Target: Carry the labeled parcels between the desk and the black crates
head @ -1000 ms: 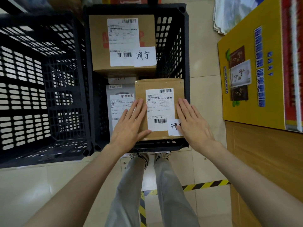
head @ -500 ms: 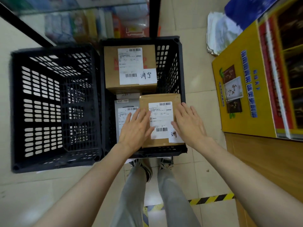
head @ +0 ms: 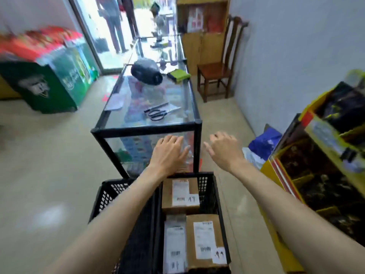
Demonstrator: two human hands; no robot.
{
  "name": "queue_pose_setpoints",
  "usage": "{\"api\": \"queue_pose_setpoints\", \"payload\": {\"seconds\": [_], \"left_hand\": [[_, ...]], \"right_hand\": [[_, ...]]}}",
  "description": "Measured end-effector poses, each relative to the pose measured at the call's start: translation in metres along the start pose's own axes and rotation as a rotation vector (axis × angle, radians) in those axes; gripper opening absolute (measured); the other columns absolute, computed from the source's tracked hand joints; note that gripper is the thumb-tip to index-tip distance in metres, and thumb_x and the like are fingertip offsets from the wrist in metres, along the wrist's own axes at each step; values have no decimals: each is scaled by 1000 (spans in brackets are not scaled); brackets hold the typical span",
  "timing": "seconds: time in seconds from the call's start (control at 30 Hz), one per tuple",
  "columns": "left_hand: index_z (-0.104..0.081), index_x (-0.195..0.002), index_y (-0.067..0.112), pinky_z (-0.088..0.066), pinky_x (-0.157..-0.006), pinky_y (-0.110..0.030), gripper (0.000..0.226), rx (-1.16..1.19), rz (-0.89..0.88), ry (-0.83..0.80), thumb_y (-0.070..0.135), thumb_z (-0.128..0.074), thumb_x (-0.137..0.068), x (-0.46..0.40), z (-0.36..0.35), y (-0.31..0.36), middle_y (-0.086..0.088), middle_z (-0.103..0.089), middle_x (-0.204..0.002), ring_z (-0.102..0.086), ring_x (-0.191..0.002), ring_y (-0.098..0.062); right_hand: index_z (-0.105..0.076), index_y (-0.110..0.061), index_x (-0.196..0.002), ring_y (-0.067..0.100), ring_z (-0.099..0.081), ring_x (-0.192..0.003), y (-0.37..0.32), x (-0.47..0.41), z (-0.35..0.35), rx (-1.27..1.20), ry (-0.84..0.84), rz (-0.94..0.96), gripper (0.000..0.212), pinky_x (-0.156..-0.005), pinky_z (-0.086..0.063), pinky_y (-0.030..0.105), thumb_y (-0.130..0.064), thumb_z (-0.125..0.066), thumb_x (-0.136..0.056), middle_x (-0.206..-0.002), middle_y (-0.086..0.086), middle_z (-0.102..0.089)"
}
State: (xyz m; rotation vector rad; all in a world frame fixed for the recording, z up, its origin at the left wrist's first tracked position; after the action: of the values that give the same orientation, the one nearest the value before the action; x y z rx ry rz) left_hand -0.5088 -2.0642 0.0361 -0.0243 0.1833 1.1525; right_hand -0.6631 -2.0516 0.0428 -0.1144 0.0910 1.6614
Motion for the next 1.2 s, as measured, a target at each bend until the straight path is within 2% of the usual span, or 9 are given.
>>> {"api": "queue_pose_setpoints", "payload": {"seconds": [0.2,0.33,0.47,0.6,0.7,0.8,0.93,1.13,1.2], "left_hand": [[-57,-134,14,-43,-95,-45,47,-88,33,156,44,-34,-106,-51,194,5,-10,-62,-133,-53,-124,-31],[-57,-133,15,-47,-91,-47,56,-111,50,219,48,-22,-104,-77,289,17,-10,-62,-134,-56,-118,-31],[-57,-130,15,-48,-91,-45,36,-104,141,268,34,-36,-108,-77,325,15,-12,-61,-131,-57,-115,-34],[-57,-132,15,-48,-92,-43,40,-140,238,240,38,-34,-108,-54,313,-2,-11,-61,-131,-58,-116,-33],[-55,-137,19,-45,-100,-43,43,-151,314,222,43,-34,-108,-26,318,-25,-8,-57,-141,-53,-127,-30],[-53,-139,20,-41,-101,-43,48,-159,446,250,49,-32,-107,8,341,-60,-10,-58,-141,-55,-126,-30],[-57,-131,18,-44,-93,-44,48,-247,635,284,51,-32,-106,74,376,-108,-11,-65,-128,-61,-115,-31],[-64,-116,17,-44,-95,-43,45,-298,907,321,50,-35,-106,228,423,-168,-10,-70,-120,-63,-112,-32],[-65,-117,16,-42,-95,-42,45,-320,1014,321,49,-36,-106,289,437,-185,-11,-69,-121,-62,-115,-32]], "right_hand": [[-59,-9,-120,32,-54,-116,-9,-47,194,-18,181,40,43,-92,-42,42,-41,-33,-106,-123,13,-59],[-59,-10,-118,30,-57,-110,-4,-68,286,-37,264,91,43,-90,-44,43,-41,-32,-106,-119,12,-61],[-57,-11,-120,32,-58,-109,0,-80,312,-42,259,132,43,-88,-46,44,-40,-29,-107,-120,13,-59],[-57,-11,-118,32,-58,-108,-7,-84,303,-1,248,210,43,-89,-47,44,-40,-27,-107,-121,13,-58],[-56,-10,-123,33,-58,-110,-25,-90,307,-9,253,269,45,-90,-48,44,-40,-27,-107,-124,14,-57],[-55,-12,-126,33,-59,-110,-65,-92,325,0,315,379,42,-89,-51,46,-37,-27,-108,-124,14,-58],[-57,-11,-126,36,-59,-113,-147,-85,344,-25,372,535,43,-87,-50,44,-37,-28,-108,-122,15,-58],[-60,-9,-116,34,-60,-106,-311,-28,363,-136,403,855,42,-77,-43,40,-38,-31,-108,-116,13,-61],[-60,-11,-117,33,-58,-107,-369,5,371,-145,419,972,40,-80,-45,42,-36,-30,-108,-115,13,-60]]}}
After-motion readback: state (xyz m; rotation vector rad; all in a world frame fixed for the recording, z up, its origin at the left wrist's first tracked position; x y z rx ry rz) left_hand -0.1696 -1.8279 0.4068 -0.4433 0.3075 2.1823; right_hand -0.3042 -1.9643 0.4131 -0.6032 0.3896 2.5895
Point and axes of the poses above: each hand's wrist, its own x-axis away from the middle knuckle, its own z-axis out of the back of the hand, y = z × x, the point moved 9 cm from there along -x, towards the middle knuckle
